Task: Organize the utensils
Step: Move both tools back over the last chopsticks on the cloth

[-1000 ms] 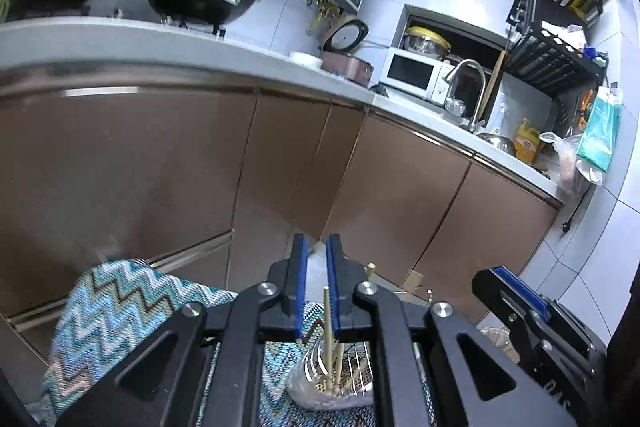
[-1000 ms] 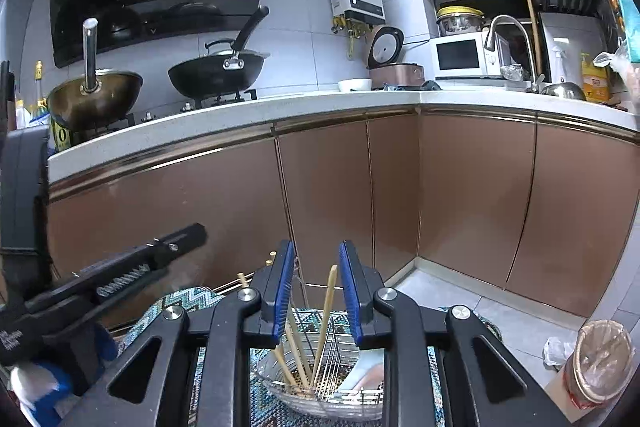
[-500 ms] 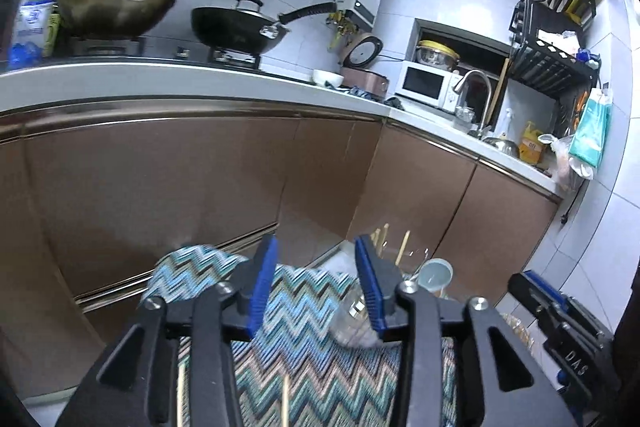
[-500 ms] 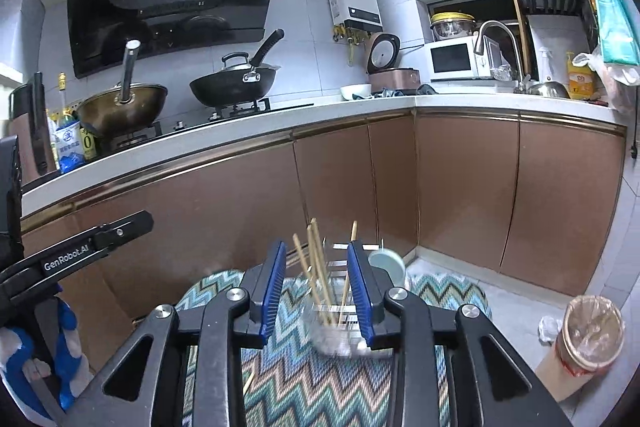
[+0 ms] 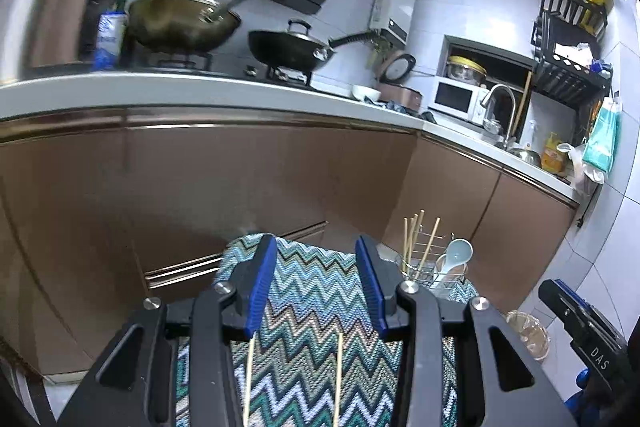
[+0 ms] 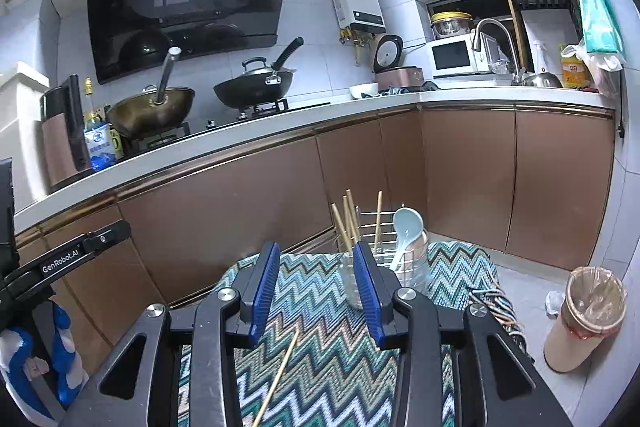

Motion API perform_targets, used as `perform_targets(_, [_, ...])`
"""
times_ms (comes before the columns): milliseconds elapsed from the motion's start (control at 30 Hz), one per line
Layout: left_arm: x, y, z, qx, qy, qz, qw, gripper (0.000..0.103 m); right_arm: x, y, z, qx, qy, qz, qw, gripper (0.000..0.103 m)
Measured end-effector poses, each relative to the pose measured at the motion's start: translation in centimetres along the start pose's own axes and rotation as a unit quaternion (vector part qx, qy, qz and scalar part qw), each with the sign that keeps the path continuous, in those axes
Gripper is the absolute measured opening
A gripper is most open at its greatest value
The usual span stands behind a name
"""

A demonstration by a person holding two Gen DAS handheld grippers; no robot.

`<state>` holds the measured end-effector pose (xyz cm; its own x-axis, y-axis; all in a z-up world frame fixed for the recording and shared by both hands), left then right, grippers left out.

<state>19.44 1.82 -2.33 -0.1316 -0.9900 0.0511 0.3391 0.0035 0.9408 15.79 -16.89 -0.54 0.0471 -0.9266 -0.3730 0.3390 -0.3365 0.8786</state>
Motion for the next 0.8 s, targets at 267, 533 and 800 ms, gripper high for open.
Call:
perform_targets(267, [-1.1, -0.4, 5.0, 0.019, 0.008, -0.011, 0.9997, 0.039, -1.9, -0.7, 2.8, 0.005, 0.007, 0.005, 1.0, 0.04])
perform_targets(533, [-1.8, -0.5, 7.5, 0.025, 0.01, -0.013, 0.9996, 0.039, -3.4, -0.7, 5.2, 0.02, 0.017, 0.01, 1.0, 0.042])
perform_targets(800, [-3.9, -1.5, 7.8, 0.006, 0.02, -0.009, 0.9997, 0.039, -4.0, -1.1, 5.9, 0.023, 0.018, 0.017, 0.999, 0.045])
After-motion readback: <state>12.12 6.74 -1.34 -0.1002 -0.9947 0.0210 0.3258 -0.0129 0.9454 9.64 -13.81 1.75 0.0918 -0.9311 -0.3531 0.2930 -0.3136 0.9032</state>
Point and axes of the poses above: each gripper's, at about its wrist camera, not at the fingertips, and z roughly against the way its jaws point, x to its right, y to its top, the point moved 7 cm from there along -z, roughly the way its jaws point, and after that the axes turned 10 degrees about -z, right-handed, at the moved point
